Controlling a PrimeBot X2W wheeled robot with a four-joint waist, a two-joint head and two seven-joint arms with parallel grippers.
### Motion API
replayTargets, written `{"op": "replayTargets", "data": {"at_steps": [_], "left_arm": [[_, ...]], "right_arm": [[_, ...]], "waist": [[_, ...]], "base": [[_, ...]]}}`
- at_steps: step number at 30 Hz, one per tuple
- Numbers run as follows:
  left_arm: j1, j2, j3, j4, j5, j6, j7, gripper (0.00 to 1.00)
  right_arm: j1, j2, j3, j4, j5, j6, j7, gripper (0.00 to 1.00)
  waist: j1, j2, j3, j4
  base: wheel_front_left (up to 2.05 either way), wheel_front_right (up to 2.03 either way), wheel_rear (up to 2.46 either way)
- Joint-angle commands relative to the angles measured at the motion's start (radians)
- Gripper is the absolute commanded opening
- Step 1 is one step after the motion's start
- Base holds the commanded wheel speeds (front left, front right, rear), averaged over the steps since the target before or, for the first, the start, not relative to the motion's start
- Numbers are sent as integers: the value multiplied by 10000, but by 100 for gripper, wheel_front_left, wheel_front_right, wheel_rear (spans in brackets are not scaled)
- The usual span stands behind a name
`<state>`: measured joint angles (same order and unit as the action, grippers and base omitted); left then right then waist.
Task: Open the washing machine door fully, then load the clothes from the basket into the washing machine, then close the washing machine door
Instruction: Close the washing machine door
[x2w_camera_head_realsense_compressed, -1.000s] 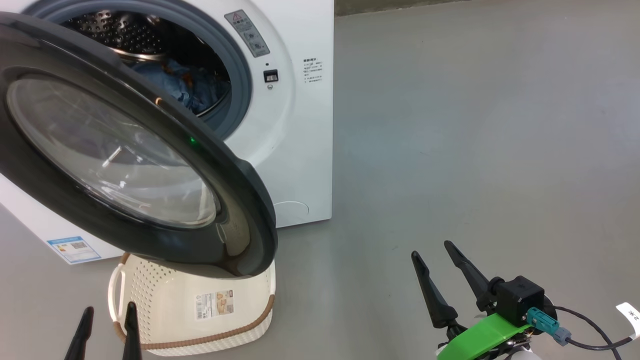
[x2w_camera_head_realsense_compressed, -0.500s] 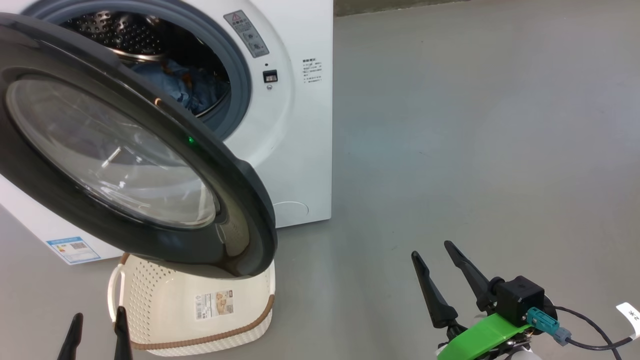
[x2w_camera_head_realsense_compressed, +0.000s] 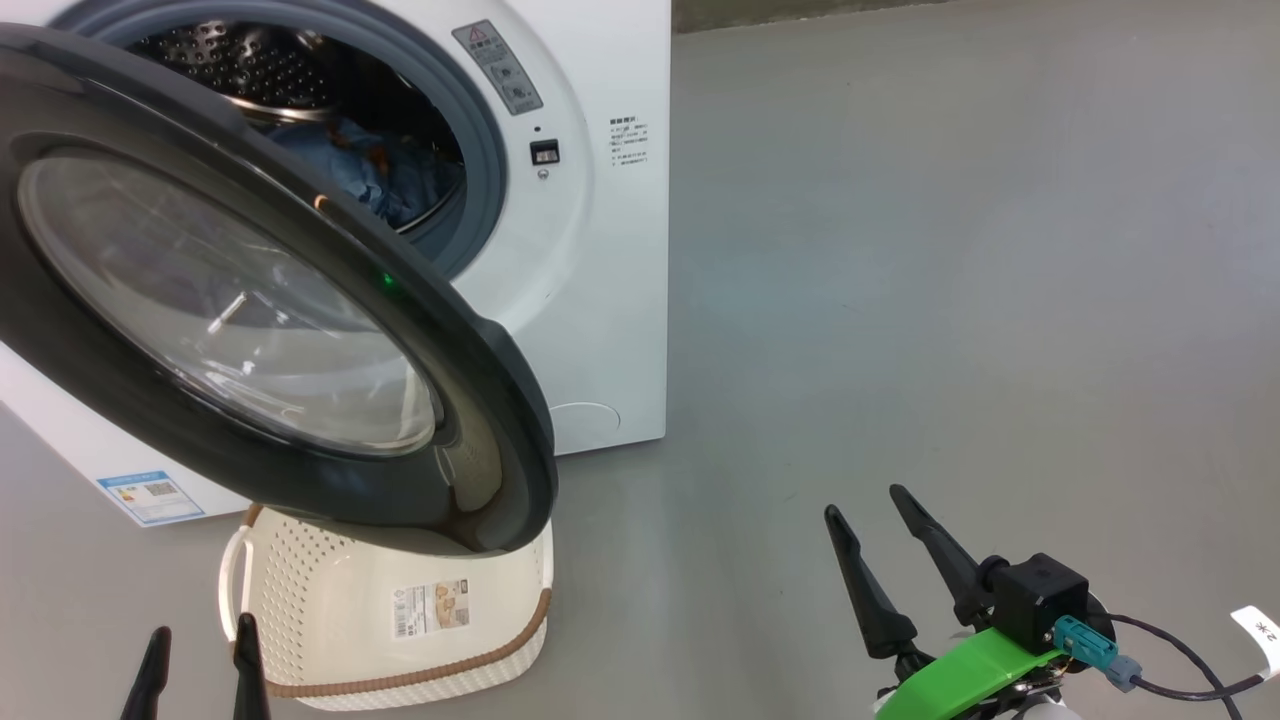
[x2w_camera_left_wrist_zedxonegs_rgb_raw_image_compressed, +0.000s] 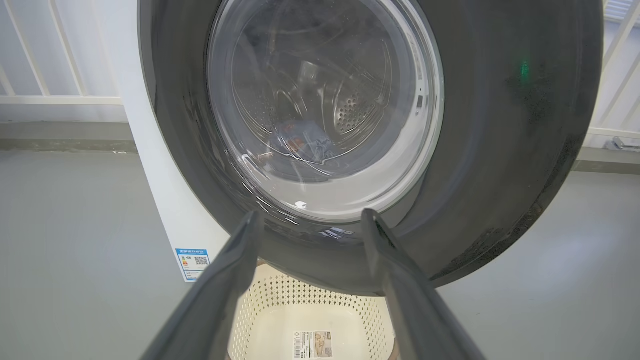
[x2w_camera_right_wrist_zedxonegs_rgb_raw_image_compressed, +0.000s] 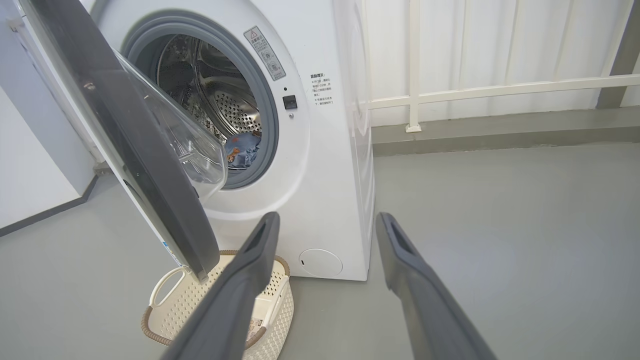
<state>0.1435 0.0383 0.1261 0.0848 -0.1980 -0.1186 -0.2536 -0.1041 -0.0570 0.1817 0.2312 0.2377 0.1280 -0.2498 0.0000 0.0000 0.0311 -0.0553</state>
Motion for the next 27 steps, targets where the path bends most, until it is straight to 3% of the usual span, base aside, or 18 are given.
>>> {"op": "replayTargets", "data": {"at_steps": [1,9,17,21,27], "left_arm": [[-224,121,304,-317,-95,77,-82,100],[-246,121,359,-470,-187,62,-82,100],[-307,120,364,-584,-189,59,-82,100],[-432,120,276,-598,-338,43,-82,100],[-560,120,213,-601,-437,37,-82,100]], "right_arm": [[-125,68,184,-142,-54,27,-120,0],[-178,68,44,-221,116,27,-120,0],[-356,68,-15,-1865,155,27,-120,0],[-516,68,439,-3358,-97,27,-120,0],[-1001,-256,2084,-5203,-294,27,-120,0]], "waist": [[0,0,8,11],[0,0,34,28],[0,0,157,35],[0,0,229,91],[0,0,281,226]], "base": [[0,0,0],[0,0,0],[0,0,0],[0,0,0],[0,0,0]]}}
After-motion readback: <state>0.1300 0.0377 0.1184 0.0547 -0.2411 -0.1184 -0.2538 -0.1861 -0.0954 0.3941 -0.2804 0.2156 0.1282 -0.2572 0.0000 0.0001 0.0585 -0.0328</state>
